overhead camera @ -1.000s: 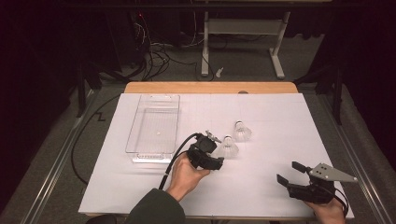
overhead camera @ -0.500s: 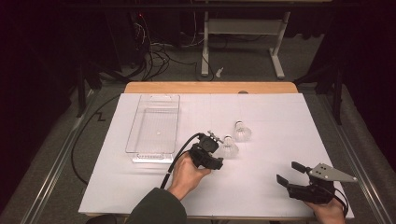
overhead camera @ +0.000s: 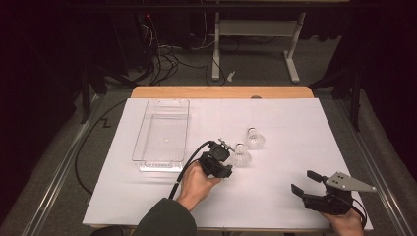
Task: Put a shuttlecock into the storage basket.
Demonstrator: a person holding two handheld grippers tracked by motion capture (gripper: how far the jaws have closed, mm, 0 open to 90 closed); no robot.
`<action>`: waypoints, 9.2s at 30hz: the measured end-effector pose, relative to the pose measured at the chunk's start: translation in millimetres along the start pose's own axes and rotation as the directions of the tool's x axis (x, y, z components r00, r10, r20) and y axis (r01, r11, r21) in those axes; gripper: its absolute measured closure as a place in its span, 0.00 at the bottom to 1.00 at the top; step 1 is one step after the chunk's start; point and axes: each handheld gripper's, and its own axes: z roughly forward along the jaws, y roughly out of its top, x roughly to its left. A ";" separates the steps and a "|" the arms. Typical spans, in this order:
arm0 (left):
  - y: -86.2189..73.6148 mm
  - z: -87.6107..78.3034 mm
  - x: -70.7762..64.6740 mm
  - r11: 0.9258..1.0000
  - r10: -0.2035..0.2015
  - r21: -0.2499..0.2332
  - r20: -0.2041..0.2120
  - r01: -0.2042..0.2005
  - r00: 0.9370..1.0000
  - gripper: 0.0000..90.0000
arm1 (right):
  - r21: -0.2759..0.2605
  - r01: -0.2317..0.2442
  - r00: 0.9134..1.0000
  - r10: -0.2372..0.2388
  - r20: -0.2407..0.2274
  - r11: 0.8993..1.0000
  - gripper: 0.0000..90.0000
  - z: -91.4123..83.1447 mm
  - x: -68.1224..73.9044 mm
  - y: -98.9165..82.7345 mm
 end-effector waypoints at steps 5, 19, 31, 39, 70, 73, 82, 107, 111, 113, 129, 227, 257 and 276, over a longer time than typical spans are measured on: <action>-0.6 -1.1 -0.2 1.000 0.008 0.000 -0.003 -0.008 1.000 0.69 | 0.000 -0.001 1.000 0.001 0.000 1.000 0.25 0.0 0.0 0.0; -2.4 -2.1 0.8 0.999 0.027 0.019 -0.013 -0.027 1.000 0.81 | -0.002 -0.003 1.000 0.003 -0.002 1.000 0.25 0.1 0.0 0.0; -2.4 -9.7 -2.0 0.999 0.051 0.000 -0.009 -0.051 0.999 0.99 | -0.002 -0.003 1.000 0.003 -0.001 1.000 0.25 0.1 0.0 0.0; -3.0 -12.5 -0.1 0.998 0.058 -0.002 -0.011 -0.058 0.998 1.00 | -0.002 -0.004 1.000 0.004 -0.001 1.000 0.25 0.3 -0.1 0.0; -8.5 -39.2 14.0 0.996 0.038 -0.078 0.020 -0.037 0.999 1.00 | 0.000 -0.003 1.000 0.003 -0.001 1.000 0.25 0.6 0.1 0.0; -9.3 -41.8 15.8 0.995 0.033 -0.093 0.026 -0.030 0.999 1.00 | 0.000 -0.003 1.000 0.003 -0.001 1.000 0.25 0.7 0.1 0.0; -12.0 -48.1 22.5 0.992 0.011 -0.128 0.037 -0.006 0.999 1.00 | 0.001 -0.002 1.000 0.002 0.000 1.000 0.25 0.6 0.2 0.1; -16.3 -60.2 36.9 0.979 -0.028 -0.201 0.068 0.041 0.997 1.00 | -0.003 -0.004 1.000 0.004 -0.001 1.000 0.25 0.5 0.1 0.1; -16.9 -62.1 38.6 0.976 -0.036 -0.212 0.070 0.050 0.997 1.00 | -0.003 -0.004 1.000 0.004 -0.001 1.000 0.25 0.5 0.1 0.2; -17.4 -64.0 39.9 0.975 -0.041 -0.215 0.063 0.053 0.997 1.00 | -0.003 -0.005 1.000 0.005 -0.001 1.000 0.25 0.6 0.0 0.1; -20.4 -71.3 49.9 0.965 -0.070 -0.247 0.075 0.087 0.995 1.00 | -0.004 -0.007 1.000 0.007 0.000 1.000 0.25 0.6 -0.3 0.1; -47.1 -112.6 98.8 0.917 -0.201 -0.353 -0.004 0.187 0.979 1.00 | -0.008 -0.011 1.000 0.011 -0.002 1.000 0.25 1.0 -0.2 0.5; -60.4 -121.5 116.5 0.902 -0.256 -0.365 -0.024 0.230 0.966 1.00 | -0.008 -0.014 1.000 0.014 -0.002 1.000 0.25 0.9 -0.3 0.5; -67.8 -122.9 125.8 0.897 -0.288 -0.362 -0.041 0.254 0.957 1.00 | -0.009 -0.013 1.000 0.013 -0.003 1.000 0.25 1.0 -0.3 0.5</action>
